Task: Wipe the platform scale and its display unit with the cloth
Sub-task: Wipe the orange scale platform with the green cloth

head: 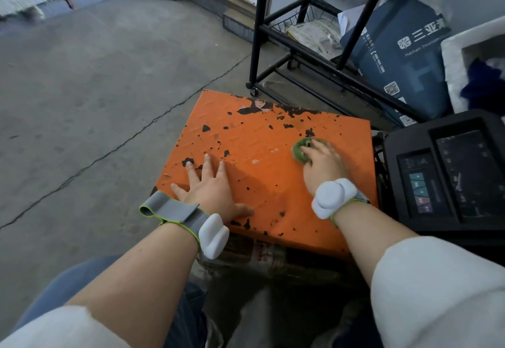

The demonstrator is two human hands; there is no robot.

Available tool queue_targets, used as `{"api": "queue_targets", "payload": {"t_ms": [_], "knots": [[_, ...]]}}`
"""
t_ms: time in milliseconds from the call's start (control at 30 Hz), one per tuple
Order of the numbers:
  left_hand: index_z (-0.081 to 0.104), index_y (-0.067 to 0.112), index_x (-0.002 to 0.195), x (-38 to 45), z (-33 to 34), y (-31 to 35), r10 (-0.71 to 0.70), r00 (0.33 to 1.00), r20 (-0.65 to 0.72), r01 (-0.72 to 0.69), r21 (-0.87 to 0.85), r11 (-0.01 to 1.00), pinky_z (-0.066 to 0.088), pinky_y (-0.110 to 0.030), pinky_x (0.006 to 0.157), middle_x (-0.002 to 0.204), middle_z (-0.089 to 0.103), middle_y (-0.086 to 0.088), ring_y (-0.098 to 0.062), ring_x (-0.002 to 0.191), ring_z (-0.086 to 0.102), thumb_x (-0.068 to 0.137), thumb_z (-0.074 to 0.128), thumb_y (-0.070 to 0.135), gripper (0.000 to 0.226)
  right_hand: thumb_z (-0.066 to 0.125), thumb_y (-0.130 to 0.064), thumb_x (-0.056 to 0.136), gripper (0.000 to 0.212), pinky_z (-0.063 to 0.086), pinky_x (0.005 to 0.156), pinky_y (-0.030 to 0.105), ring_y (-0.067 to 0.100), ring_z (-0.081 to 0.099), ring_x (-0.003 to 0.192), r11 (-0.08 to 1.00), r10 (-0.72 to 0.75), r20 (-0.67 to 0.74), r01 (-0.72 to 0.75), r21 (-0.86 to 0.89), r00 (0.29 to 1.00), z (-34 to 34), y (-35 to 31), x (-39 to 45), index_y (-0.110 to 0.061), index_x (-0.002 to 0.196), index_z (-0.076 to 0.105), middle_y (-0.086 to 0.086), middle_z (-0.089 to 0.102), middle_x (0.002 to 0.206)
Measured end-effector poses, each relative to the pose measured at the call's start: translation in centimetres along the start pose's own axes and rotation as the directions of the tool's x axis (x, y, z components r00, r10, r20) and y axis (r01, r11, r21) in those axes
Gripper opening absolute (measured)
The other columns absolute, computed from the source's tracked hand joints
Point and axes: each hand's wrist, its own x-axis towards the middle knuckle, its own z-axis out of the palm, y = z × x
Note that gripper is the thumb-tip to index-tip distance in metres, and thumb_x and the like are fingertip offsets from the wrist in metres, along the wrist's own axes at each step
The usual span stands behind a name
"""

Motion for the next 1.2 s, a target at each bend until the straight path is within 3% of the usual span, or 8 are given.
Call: {"api": "queue_targets", "payload": {"t_ms": [200,400,633,833,900,1033,1100,1200], "knots": [[-0.004,0.028,0.150,0.2,-0.1,0.5,-0.020,1.000,-0.007,0.020,-0.011,1.000,0.006,-0.066,0.112,0.158,-0.019,0.002,-0.035,0.144,-0.015,0.066,0.067,0.068,0.118,0.040,-0.018,0.096,0.050,0.000,0.118,0.037,0.018,0.008,0.146,0.838,-0.541,0.168,0.546,0.018,0.824,2.0,-3.6,-4.4,-0.032,0.143,0.034,-0.010,0.017,0.157],[-0.007,0.027,0.150,-0.1,0.0,-0.1,0.006,1.000,-0.009,-0.006,0.004,1.000,0.004,-0.064,0.113,0.157,-0.020,0.003,-0.034,0.144,-0.017,0.064,0.065,0.073,0.121,0.040,-0.022,0.097,0.047,0.009,0.119,0.046,0.025,0.011,0.145,0.996,-0.049,0.042,0.052,-0.074,0.998,0.4,-0.5,1.6,-0.033,0.143,0.034,-0.007,0.017,0.157],[-0.003,0.027,0.151,0.3,-0.4,0.5,-0.014,1.000,-0.010,0.014,-0.009,1.000,0.009,-0.065,0.112,0.158,-0.017,0.003,-0.032,0.145,-0.014,0.072,0.067,0.061,0.111,0.041,-0.017,0.095,0.051,0.000,0.118,0.037,0.021,0.009,0.146,0.795,-0.594,0.189,0.606,-0.006,0.782,2.6,-4.7,-3.0,-0.032,0.144,0.033,-0.007,0.016,0.158],[-0.006,0.026,0.150,-0.1,-0.4,-0.1,0.024,1.000,0.003,-0.024,0.002,1.000,0.004,-0.064,0.113,0.158,-0.018,0.002,-0.031,0.145,-0.016,0.062,0.066,0.073,0.124,0.041,-0.018,0.096,0.049,0.008,0.120,0.045,0.027,0.012,0.145,0.997,-0.035,0.003,0.035,-0.066,0.999,0.7,-1.3,2.1,-0.030,0.143,0.035,-0.004,0.017,0.158],[-0.007,0.025,0.150,0.1,-0.5,0.3,0.009,1.000,0.017,-0.009,0.001,1.000,0.005,-0.065,0.112,0.157,-0.019,0.002,-0.032,0.145,-0.016,0.063,0.068,0.070,0.123,0.041,-0.016,0.095,0.051,0.008,0.120,0.045,0.027,0.012,0.145,0.988,-0.131,0.031,0.133,-0.080,0.991,1.2,-2.8,0.7,-0.029,0.144,0.033,-0.003,0.016,0.158],[-0.004,0.027,0.151,0.6,-0.7,0.8,-0.026,1.000,0.000,0.026,-0.024,0.999,0.008,-0.065,0.112,0.158,-0.018,0.005,-0.033,0.145,-0.015,0.075,0.067,0.054,0.107,0.041,-0.016,0.094,0.052,0.000,0.119,0.038,0.022,0.012,0.145,0.830,-0.551,0.145,0.558,-0.008,0.822,3.1,-5.6,-3.5,-0.030,0.144,0.034,-0.006,0.018,0.157],[-0.005,0.027,0.151,0.4,-0.8,0.7,-0.014,1.000,-0.001,0.014,-0.018,1.000,0.008,-0.064,0.113,0.158,-0.017,0.006,-0.031,0.145,-0.015,0.071,0.068,0.060,0.113,0.039,-0.021,0.096,0.048,0.002,0.119,0.037,0.022,0.014,0.145,0.843,-0.528,0.119,0.536,-0.053,0.841,2.7,-4.6,-1.8,-0.034,0.143,0.034,-0.008,0.020,0.157],[-0.004,0.028,0.151,0.1,-0.8,0.1,0.014,1.000,0.003,-0.014,-0.018,1.000,0.006,-0.063,0.113,0.158,-0.015,0.007,-0.030,0.146,-0.013,0.062,0.069,0.070,0.122,0.040,-0.021,0.097,0.047,0.012,0.119,0.046,0.028,0.019,0.143,0.979,-0.181,0.002,0.181,-0.095,0.983,1.4,-1.2,2.2,-0.033,0.142,0.035,-0.006,0.022,0.156]]}}
